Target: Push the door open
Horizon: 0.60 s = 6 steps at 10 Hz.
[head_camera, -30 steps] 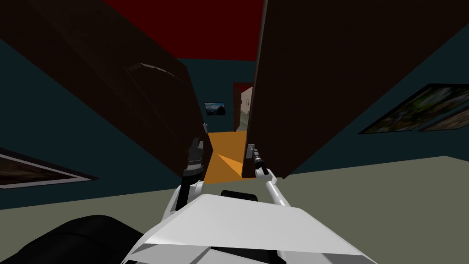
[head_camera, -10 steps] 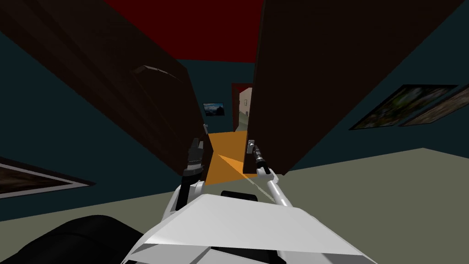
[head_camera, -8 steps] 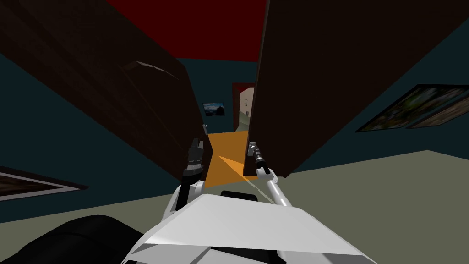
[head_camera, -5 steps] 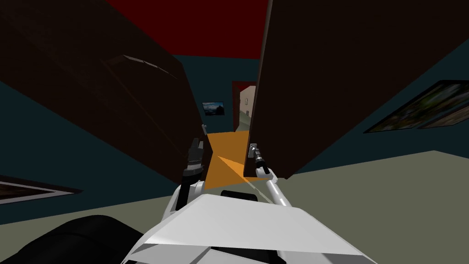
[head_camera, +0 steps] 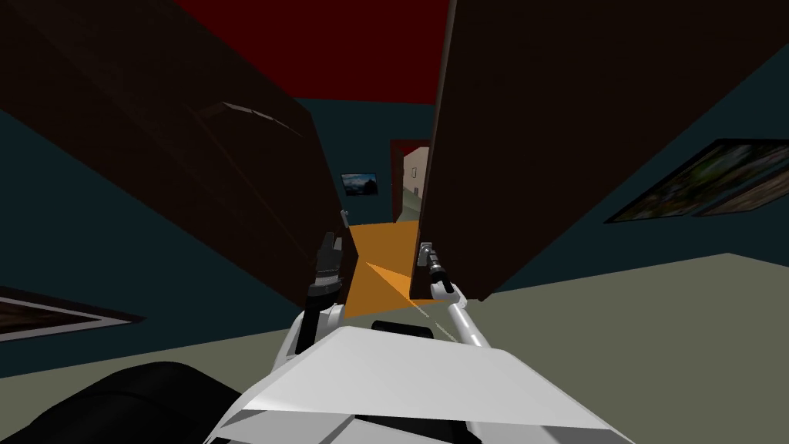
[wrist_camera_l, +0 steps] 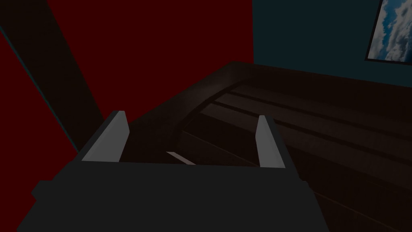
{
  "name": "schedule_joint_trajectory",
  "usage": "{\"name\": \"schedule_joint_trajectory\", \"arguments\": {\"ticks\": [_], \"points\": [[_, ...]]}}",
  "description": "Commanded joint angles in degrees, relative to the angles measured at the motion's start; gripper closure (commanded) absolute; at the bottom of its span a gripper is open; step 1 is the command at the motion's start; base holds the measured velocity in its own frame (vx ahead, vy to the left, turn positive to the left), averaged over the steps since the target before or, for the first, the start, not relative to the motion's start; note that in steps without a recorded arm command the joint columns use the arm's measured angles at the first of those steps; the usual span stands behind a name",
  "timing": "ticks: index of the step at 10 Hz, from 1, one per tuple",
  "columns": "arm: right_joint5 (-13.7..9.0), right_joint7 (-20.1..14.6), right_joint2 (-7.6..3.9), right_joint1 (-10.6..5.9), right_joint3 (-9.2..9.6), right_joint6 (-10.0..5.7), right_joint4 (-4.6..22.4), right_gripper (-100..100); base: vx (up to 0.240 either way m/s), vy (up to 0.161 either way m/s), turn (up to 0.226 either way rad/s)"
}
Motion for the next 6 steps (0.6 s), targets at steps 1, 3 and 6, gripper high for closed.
{"name": "schedule_joint_trajectory", "arguments": {"ticks": [1, 3, 6], "points": [[-0.1, 0.1, -0.56, -0.04, -0.67, 0.01, 0.1, 100, 0.099, 0.028, -0.026], [-0.3, 0.2, -0.97, -0.08, -1.25, 0.01, 0.1, 100, 0.154, 0.052, -0.029], [-0.6, 0.5, -1.89, -0.17, -2.84, 0.02, 0.3, 100, 0.192, 0.1, -0.052]]}}
